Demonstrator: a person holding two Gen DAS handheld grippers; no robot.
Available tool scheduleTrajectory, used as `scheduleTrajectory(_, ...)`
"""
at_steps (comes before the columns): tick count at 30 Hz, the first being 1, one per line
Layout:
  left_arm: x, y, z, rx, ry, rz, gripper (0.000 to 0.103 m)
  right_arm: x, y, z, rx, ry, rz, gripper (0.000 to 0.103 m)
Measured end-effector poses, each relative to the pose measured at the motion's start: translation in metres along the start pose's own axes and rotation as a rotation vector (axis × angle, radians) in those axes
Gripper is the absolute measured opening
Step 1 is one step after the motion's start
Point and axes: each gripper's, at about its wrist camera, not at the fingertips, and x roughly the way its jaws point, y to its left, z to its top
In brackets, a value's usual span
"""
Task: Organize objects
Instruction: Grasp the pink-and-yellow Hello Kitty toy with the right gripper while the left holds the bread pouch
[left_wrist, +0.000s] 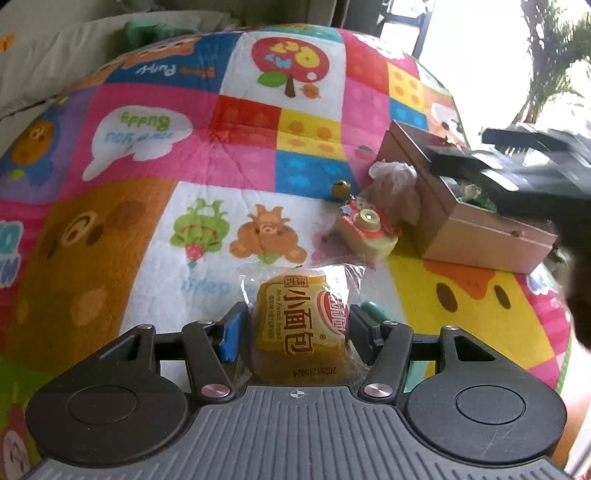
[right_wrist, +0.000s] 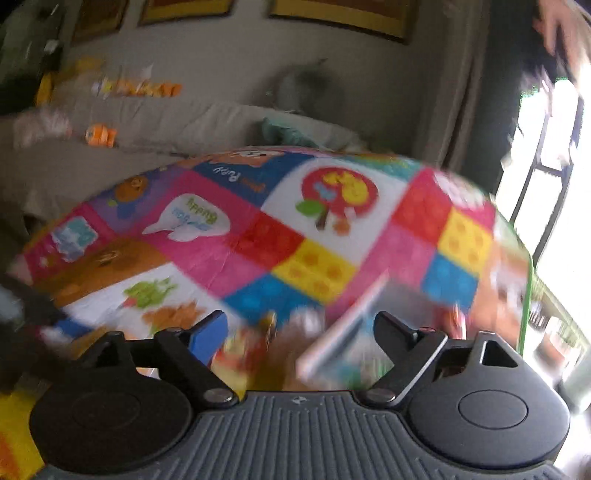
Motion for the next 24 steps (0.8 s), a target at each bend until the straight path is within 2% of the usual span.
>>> scheduleTrajectory(2, -0.001, 0.003, -0.001, -0.014, -0.009, -0.012, 0.063, 0.031, 0.005, 0.022, -0.042, 0.081, -0.014, 0.070)
scheduleTrajectory(3, -0.002, 0.005, -0.001, -0.018, -0.011, -0.017, 0.063, 0.052, 0.007, 0.031, -0.049, 0.150, -0.014, 0.065)
scheduleTrajectory(4, -0.003, 0.005, -0.002, -0.022, -0.013, -0.021, 0.063, 0.068, 0.008, 0.038, -0.048, 0.198, -0.017, 0.056)
scheduleTrajectory(7, -0.005, 0.008, -0.004, -0.034, -0.013, -0.036, 0.063, 0.109, 0.020, 0.044, -0.106, 0.296, -0.071, 0.053)
scheduleTrajectory(9, -0.006, 0.010, -0.005, -0.037, -0.015, -0.045, 0.063, 0.127, 0.026, 0.039, -0.126, 0.350, -0.101, 0.043)
scheduleTrajectory(11, -0.007, 0.011, -0.007, -0.039, -0.018, -0.053, 0.063, 0.136, 0.028, 0.035, -0.106, 0.420, -0.087, 0.019)
scheduleTrajectory(14, -0.008, 0.014, -0.008, -0.046, -0.023, -0.064, 0.063, 0.126, 0.035, 0.031, -0.105, 0.430, -0.060, 0.017)
scheduleTrajectory(17, -0.009, 0.015, -0.009, -0.050, -0.026, -0.067, 0.063, 0.102, 0.040, 0.021, -0.099, 0.441, 0.008, 0.011)
scheduleTrajectory(21, -0.010, 0.015, -0.011, -0.054, -0.029, -0.066, 0.063, 0.058, 0.044, 0.001, -0.082, 0.450, 0.102, 0.010)
scheduleTrajectory(24, -0.011, 0.014, -0.011, -0.059, -0.025, -0.062, 0.063, 0.028, 0.039, -0.020, -0.058, 0.457, 0.138, 0.010)
